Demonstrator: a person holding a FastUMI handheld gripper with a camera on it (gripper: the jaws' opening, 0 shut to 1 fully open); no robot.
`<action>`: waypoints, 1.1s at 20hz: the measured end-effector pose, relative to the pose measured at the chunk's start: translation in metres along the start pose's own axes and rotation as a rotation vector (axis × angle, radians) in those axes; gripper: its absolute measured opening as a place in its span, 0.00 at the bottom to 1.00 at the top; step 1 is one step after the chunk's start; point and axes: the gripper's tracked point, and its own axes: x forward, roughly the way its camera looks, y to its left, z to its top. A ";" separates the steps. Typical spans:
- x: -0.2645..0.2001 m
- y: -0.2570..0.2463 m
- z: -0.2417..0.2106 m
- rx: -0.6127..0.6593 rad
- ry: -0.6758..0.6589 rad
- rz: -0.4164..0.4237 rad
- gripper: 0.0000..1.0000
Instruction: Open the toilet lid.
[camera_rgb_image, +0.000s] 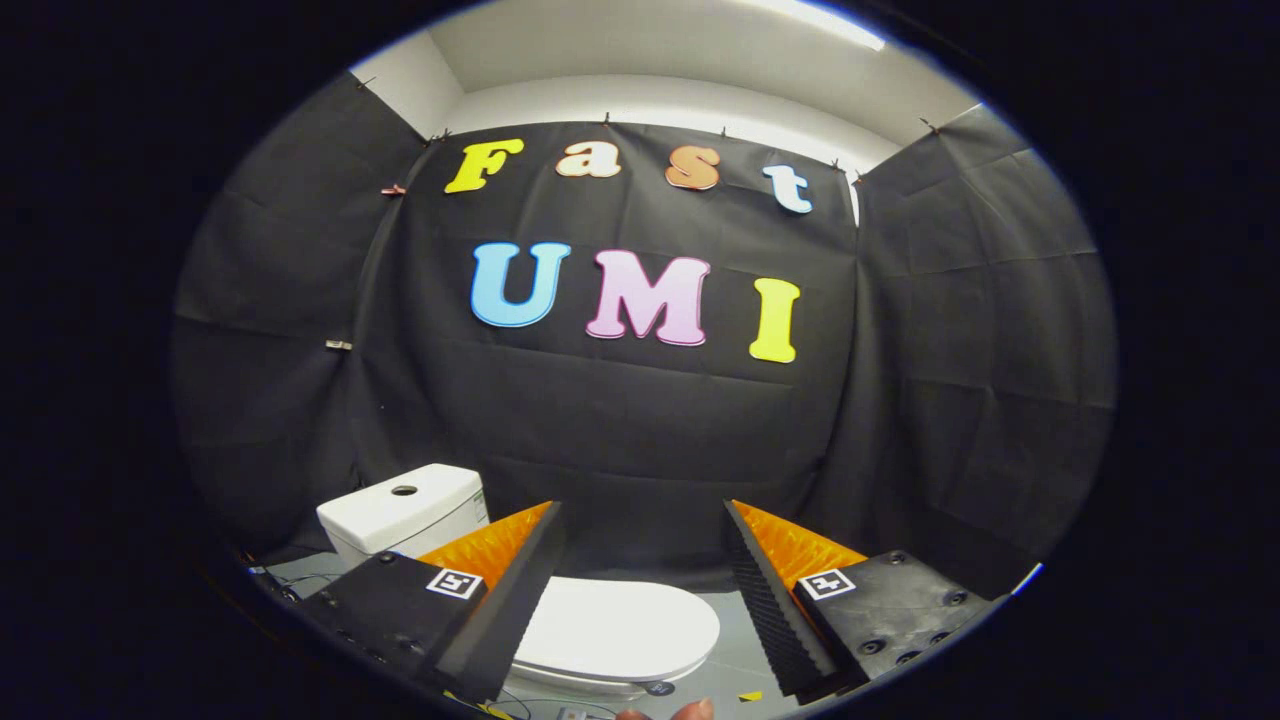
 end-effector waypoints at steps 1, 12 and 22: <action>-0.001 -0.004 0.001 0.013 0.002 -0.015 0.99; -0.005 -0.037 -0.061 0.094 0.039 0.009 0.98; 0.034 -0.056 -0.230 0.175 0.220 0.052 0.99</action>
